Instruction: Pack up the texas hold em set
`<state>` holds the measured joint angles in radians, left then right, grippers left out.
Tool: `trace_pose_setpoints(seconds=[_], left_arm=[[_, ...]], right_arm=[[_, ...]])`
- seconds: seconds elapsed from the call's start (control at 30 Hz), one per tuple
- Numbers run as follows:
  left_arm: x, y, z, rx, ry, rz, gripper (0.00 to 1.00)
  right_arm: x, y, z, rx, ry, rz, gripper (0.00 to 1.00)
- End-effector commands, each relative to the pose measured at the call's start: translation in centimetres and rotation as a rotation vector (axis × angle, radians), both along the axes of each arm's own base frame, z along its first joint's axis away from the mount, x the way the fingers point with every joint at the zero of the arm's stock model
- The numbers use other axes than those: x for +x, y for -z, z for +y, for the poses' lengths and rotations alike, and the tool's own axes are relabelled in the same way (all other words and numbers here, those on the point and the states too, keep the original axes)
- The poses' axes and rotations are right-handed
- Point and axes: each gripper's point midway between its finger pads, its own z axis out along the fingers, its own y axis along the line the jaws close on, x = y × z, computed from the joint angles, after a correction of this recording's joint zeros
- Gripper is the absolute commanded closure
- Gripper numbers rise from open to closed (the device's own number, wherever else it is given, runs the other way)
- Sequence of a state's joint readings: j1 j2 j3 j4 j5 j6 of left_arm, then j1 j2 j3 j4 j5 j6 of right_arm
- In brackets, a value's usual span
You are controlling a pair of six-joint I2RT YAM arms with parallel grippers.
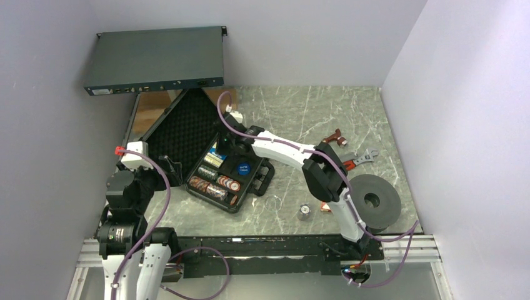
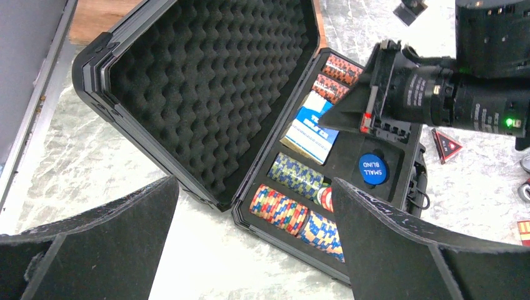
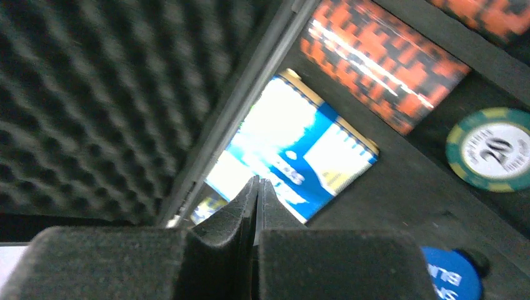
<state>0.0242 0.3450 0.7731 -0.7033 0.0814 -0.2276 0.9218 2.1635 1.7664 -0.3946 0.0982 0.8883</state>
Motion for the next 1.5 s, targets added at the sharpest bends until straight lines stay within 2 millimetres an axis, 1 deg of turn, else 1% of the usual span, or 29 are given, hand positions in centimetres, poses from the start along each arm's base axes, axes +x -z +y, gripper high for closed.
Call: trace_pose_setpoints(seconds=[0.0, 0.1, 0.2, 0.27, 0.3, 0.37, 0.43, 0.53, 0.6, 0.7, 0.77, 0.87, 0.97, 1.03, 1.1, 1.17, 1.2, 1.23, 1.27, 1.33, 1.37, 1.4, 1.47], left_arm=[[0.3, -0.4, 0.2, -0.007, -0.014, -0.015, 0.01], [0.3, -0.5, 0.1, -0.006, -0.010, -0.015, 0.01], [0.2, -0.5, 0.1, -0.007, -0.009, -0.016, 0.01], [0.2, -0.5, 0.1, -0.007, -0.008, -0.018, 0.01], [0.2, -0.6, 0.1, -0.008, -0.010, -0.020, 0.01], [0.2, -0.5, 0.2, -0.007, -0.012, -0.021, 0.01], [0.2, -0.6, 0.2, -0.005, -0.014, -0.021, 0.01], [0.1, -0.7, 0.2, -0.006, -0.013, -0.027, 0.01], [0.1, -0.6, 0.2, -0.006, -0.013, -0.025, 0.01], [0.1, -0.6, 0.2, -0.007, -0.013, -0.023, 0.01], [0.1, -0.6, 0.2, -0.007, -0.012, -0.025, 0.01], [0.1, -0.7, 0.2, -0.007, -0.011, -0.027, 0.01], [0.2, -0.7, 0.2, -0.006, -0.012, -0.027, 0.01], [0.2, -0.6, 0.2, -0.007, -0.014, -0.021, 0.01], [0.3, -0.5, 0.2, -0.008, -0.013, -0.018, 0.01], [0.3, -0.5, 0.2, -0.007, -0.011, -0.016, 0.01], [0.3, -0.5, 0.2, -0.007, -0.010, -0.016, 0.01], [0.3, -0.5, 0.1, -0.006, -0.008, -0.016, 0.01], [0.3, -0.5, 0.1, -0.006, -0.004, -0.017, 0.01], [0.4, -0.5, -0.1, -0.006, 0.005, -0.019, 0.01], [0.4, -0.5, -0.1, -0.006, 0.009, -0.020, 0.01], [0.4, -0.4, -0.2, -0.006, 0.014, -0.017, 0.01], [0.5, -0.3, -0.3, -0.009, 0.022, -0.010, 0.01]], right_arm=[[1.2, -2.5, 2.6, 0.077, -0.041, -0.019, 1.00], [1.7, -3.2, 3.6, 0.122, -0.038, -0.026, 1.00], [2.4, -3.1, 4.0, 0.130, -0.013, -0.032, 1.00], [2.9, -2.3, 4.3, 0.119, 0.001, -0.029, 1.00], [3.2, -2.3, 4.7, 0.124, -0.003, -0.027, 1.00], [3.4, -0.9, 5.1, 0.102, -0.006, 0.002, 1.00], [3.6, 0.7, 4.8, 0.055, 0.011, 0.026, 1.00], [3.7, 3.5, 3.0, -0.046, 0.061, 0.065, 1.00], [3.3, 5.0, 1.5, -0.116, 0.086, 0.088, 1.00], [1.6, 7.4, -1.2, -0.191, 0.112, 0.135, 1.00], [0.2, 8.3, -2.7, -0.201, 0.119, 0.149, 1.00], [-1.8, 10.7, -4.9, -0.245, 0.120, 0.172, 1.00], [-2.2, 11.5, -5.3, -0.254, 0.111, 0.181, 1.00], [-2.0, 11.0, -4.8, -0.247, 0.094, 0.175, 1.00], [-1.5, 9.8, -4.0, -0.227, 0.072, 0.155, 1.00], [-0.9, 8.0, -3.0, -0.194, 0.049, 0.119, 1.00], [-0.6, 6.4, -2.5, -0.162, 0.034, 0.088, 1.00], [-0.4, 5.1, -2.0, -0.134, 0.014, 0.064, 0.97], [-0.2, 3.6, -1.7, -0.109, 0.004, 0.036, 0.86], [0.1, 0.9, -1.4, -0.091, -0.013, -0.021, 0.59], [0.2, -0.5, -1.5, -0.091, -0.014, -0.046, 0.50], [0.2, -1.7, -1.7, -0.095, -0.018, -0.068, 0.42], [0.0, -3.8, -2.3, -0.097, -0.027, -0.101, 0.34]])
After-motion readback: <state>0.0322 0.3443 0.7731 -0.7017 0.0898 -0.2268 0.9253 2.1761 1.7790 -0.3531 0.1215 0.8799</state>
